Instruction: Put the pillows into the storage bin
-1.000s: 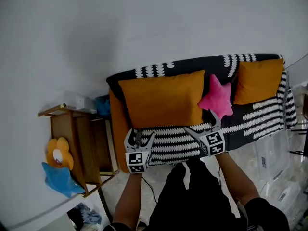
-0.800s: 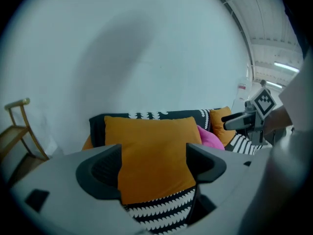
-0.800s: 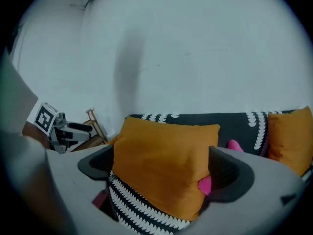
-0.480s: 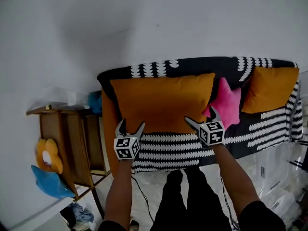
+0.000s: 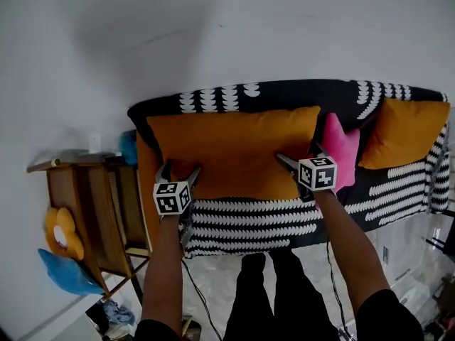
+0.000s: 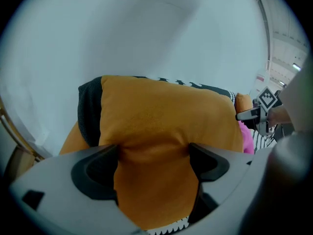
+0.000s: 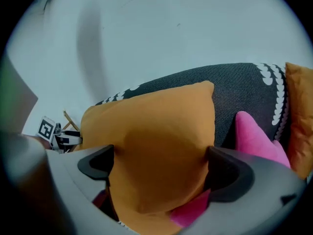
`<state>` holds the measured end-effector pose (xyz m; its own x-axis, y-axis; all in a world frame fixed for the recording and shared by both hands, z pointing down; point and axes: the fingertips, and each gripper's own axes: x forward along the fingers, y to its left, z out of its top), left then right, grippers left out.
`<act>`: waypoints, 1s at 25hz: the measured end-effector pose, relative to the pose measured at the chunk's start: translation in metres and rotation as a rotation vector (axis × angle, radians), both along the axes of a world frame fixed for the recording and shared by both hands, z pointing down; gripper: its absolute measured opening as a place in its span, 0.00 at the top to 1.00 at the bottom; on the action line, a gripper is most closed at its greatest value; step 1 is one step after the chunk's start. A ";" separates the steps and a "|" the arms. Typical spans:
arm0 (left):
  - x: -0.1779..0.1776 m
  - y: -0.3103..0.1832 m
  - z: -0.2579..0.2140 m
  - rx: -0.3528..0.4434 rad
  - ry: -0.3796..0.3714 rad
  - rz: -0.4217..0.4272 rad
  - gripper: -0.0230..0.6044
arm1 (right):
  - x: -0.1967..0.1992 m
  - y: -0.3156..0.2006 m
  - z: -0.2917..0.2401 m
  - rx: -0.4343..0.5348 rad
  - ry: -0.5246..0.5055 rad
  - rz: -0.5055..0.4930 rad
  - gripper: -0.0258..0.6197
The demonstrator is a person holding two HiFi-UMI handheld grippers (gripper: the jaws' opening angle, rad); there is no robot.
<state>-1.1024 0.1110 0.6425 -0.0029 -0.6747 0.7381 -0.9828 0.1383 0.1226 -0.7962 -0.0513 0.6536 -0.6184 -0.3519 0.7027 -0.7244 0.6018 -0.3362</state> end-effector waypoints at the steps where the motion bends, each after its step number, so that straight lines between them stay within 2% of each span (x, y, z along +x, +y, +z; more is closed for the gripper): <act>1: 0.000 -0.004 0.005 -0.007 0.000 -0.002 0.27 | -0.002 -0.005 0.004 -0.010 0.001 -0.014 0.03; 5: 0.002 -0.019 0.022 -0.046 -0.001 -0.026 0.28 | -0.010 -0.013 0.017 -0.065 0.020 -0.083 0.06; 8: 0.004 -0.025 0.029 -0.071 0.002 -0.023 0.29 | -0.014 -0.013 0.021 -0.081 0.047 -0.130 0.17; 11: 0.009 -0.026 0.025 -0.065 -0.005 -0.010 0.48 | -0.011 -0.011 0.017 -0.044 0.085 -0.152 0.43; 13: 0.013 -0.020 0.019 -0.050 -0.028 -0.011 0.56 | -0.006 -0.007 0.014 -0.008 0.109 -0.157 0.58; 15: 0.017 -0.012 0.010 -0.029 -0.059 -0.016 0.66 | -0.001 -0.001 0.009 0.029 0.130 -0.166 0.70; 17: 0.023 -0.004 -0.001 -0.004 -0.090 -0.020 0.78 | 0.001 0.005 0.000 0.064 0.148 -0.182 0.78; 20: 0.032 0.010 -0.018 0.026 -0.117 -0.022 0.89 | 0.003 0.020 -0.017 0.107 0.158 -0.185 0.85; 25: 0.034 0.042 -0.061 0.091 -0.134 -0.044 0.91 | 0.007 0.052 -0.064 0.168 0.052 -0.161 0.88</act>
<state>-1.0685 0.1530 0.5813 -0.1288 -0.7357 0.6649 -0.9843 0.1764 0.0045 -0.7896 0.0003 0.5897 -0.6404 -0.3662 0.6751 -0.6283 0.7554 -0.1863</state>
